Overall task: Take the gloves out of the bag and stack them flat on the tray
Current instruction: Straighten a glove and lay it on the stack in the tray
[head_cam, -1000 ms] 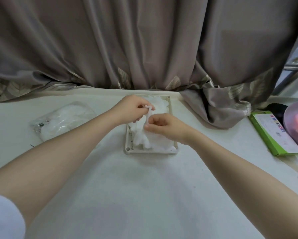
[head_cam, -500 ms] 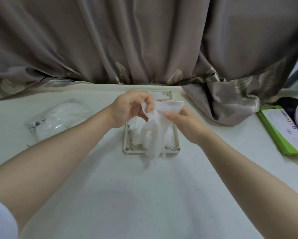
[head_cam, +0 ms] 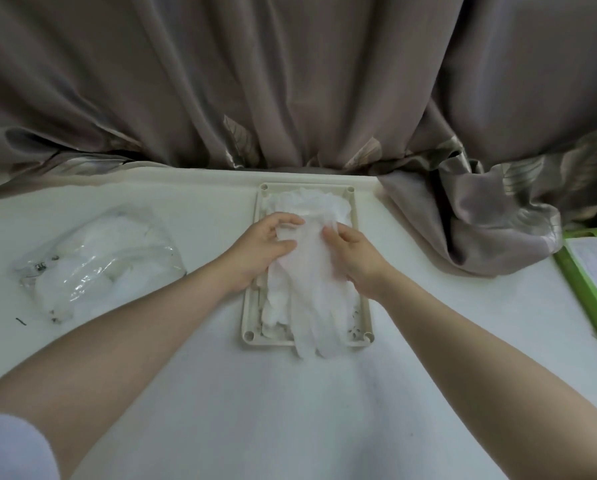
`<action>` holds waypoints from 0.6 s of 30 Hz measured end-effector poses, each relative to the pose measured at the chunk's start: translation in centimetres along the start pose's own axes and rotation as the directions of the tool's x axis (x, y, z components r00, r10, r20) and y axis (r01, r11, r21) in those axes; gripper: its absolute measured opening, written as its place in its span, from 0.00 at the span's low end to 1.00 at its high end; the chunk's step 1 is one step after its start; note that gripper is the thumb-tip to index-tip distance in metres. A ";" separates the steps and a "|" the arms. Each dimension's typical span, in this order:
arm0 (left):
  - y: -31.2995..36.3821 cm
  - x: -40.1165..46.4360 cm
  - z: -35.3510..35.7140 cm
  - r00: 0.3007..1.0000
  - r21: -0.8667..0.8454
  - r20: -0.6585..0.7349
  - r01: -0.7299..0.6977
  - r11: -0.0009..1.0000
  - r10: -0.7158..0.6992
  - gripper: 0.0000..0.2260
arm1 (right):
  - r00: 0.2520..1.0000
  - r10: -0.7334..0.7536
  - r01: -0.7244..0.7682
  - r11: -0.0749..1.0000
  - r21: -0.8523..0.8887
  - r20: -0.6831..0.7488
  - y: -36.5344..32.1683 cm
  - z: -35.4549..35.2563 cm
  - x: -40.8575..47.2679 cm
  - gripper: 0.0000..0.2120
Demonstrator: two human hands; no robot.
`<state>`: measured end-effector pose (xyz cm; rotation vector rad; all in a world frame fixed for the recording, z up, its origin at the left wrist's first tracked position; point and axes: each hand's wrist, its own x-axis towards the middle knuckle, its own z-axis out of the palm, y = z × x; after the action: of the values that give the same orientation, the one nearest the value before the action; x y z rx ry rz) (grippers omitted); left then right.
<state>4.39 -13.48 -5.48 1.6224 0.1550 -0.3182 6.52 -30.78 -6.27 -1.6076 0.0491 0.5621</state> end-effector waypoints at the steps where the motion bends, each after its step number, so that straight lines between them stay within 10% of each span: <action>1: -0.1 0.9 -0.2 0.999 0.078 0.001 -0.042 0.996 0.042 0.13 | 1.000 -0.005 0.005 1.000 -0.026 -0.011 -0.1 -0.2 0.8 0.13; 6: 0.1 4.8 -1.1 0.992 0.292 -0.068 -0.082 0.953 0.106 0.14 | 0.991 -0.095 0.077 0.982 -0.172 -0.099 -0.8 -0.8 4.4 0.08; 13: -1.3 6.6 -1.8 0.986 0.775 -0.048 -0.063 0.629 0.158 0.22 | 0.982 -0.042 -0.044 0.900 -0.433 -0.186 0.1 -1.0 6.4 0.31; 18: -1.9 4.3 -1.5 0.895 0.908 0.123 -0.276 0.315 0.429 0.25 | 0.923 -0.377 0.172 0.581 -0.796 -0.075 1.5 -0.1 4.0 0.38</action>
<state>8.12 -12.25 -8.46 2.7526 -0.3707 0.1314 9.54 -29.88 -9.14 -2.4872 -0.3169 0.1086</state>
